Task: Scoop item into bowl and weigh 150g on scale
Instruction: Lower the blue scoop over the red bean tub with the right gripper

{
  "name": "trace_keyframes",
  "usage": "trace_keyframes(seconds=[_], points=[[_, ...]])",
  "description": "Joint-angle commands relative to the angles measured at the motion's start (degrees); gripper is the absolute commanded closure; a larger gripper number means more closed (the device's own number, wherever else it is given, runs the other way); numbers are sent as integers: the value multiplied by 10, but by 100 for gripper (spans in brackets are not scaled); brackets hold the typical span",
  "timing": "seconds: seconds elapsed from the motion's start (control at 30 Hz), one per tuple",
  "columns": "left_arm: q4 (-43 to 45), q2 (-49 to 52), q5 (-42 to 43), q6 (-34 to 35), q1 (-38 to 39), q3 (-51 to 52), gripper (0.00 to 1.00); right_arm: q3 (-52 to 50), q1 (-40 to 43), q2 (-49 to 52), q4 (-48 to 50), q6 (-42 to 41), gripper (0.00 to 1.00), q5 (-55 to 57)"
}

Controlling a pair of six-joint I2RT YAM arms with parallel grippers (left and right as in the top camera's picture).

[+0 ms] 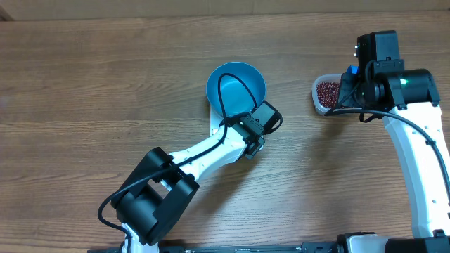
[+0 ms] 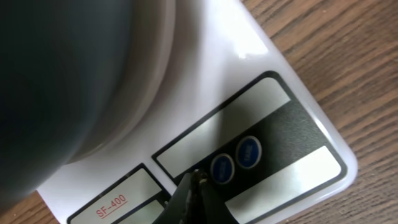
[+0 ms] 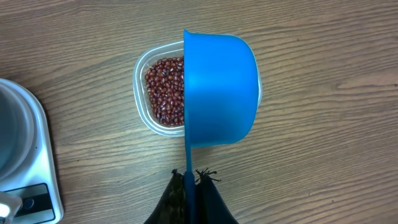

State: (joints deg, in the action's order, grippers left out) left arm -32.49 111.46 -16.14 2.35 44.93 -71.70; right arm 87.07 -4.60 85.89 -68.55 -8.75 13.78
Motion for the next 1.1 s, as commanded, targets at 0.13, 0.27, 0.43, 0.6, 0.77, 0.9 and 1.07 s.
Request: trace_keyframes(seconds=[0.13, 0.27, 0.43, 0.6, 0.77, 0.9, 1.07], points=[[4, 8, -9, -10, -4, 3, 96, 19, -1, -10, 0, -2, 96, 7], [9, 8, -8, -10, -4, 3, 96, 19, -1, -10, 0, -2, 96, 7], [14, 8, -8, -11, -4, 5, 96, 19, -1, -10, -4, -2, 96, 7], [28, 8, -8, -11, -4, 20, 96, 19, -1, -10, -6, -2, 96, 7], [27, 8, -8, -11, -4, 21, 96, 19, -1, -10, -6, -2, 96, 7], [25, 8, -9, -11, -4, 21, 96, 19, -1, -10, -7, -2, 96, 7], [15, 8, -10, -11, -4, 21, 96, 19, -1, -10, -8, -2, 96, 7]])
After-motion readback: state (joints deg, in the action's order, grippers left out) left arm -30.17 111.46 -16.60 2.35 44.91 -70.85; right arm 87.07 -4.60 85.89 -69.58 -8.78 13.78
